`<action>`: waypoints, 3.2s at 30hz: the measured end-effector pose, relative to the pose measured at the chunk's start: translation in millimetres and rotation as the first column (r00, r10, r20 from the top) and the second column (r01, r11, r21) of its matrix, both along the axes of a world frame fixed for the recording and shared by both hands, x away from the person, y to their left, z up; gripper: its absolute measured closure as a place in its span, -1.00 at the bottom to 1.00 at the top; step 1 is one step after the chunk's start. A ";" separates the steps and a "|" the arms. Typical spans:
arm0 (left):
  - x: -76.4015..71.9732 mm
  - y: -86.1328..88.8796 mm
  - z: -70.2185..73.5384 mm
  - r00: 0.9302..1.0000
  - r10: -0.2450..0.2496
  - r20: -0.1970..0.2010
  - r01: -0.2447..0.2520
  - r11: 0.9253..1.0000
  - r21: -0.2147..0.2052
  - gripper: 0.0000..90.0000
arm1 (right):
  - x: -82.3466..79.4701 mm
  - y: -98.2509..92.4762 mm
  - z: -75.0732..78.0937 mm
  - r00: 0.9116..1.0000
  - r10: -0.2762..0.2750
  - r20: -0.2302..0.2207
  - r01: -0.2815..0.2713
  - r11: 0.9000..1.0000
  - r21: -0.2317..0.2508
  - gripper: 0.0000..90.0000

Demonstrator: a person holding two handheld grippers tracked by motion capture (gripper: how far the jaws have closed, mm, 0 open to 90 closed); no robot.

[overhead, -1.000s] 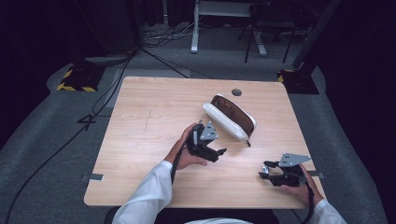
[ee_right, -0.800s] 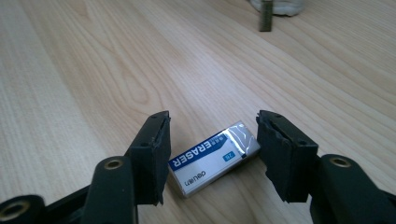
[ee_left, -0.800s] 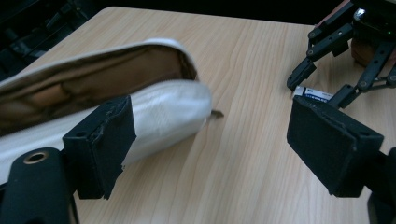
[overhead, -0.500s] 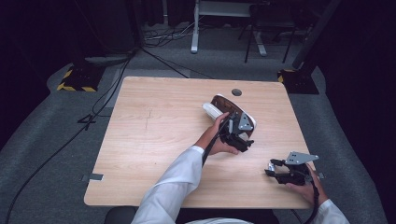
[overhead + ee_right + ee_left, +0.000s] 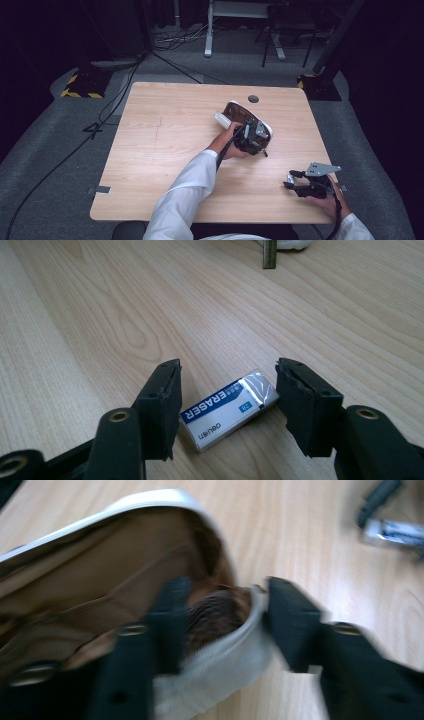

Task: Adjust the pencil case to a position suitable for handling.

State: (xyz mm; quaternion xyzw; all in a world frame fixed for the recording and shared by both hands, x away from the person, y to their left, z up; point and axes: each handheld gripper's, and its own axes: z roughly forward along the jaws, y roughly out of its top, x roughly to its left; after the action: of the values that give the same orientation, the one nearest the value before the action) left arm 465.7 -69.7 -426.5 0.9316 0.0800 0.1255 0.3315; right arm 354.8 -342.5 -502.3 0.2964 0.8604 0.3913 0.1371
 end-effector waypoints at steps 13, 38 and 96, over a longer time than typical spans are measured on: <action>-17.1 20.4 17.6 0.989 -0.140 -0.046 0.142 0.989 0.048 0.96 | -0.1 0.2 -0.1 1.000 0.001 0.000 -0.001 1.000 0.000 -0.03; -85.0 50.8 28.6 0.976 -0.219 -0.004 0.219 0.972 0.081 0.74 | 0.1 0.5 -0.2 1.000 -0.001 0.001 0.001 1.000 0.000 -0.03; -122.2 224.4 -77.5 0.882 0.436 -0.178 -0.457 0.884 -0.099 -0.65 | -16.7 -1.2 1.5 0.994 0.105 -0.009 -0.105 0.994 -0.012 0.01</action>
State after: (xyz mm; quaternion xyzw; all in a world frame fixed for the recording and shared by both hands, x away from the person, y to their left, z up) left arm 343.5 154.7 -504.0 0.8694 0.3262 0.1221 0.3504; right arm 338.1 -343.7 -500.9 0.2515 0.8778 0.3913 0.1148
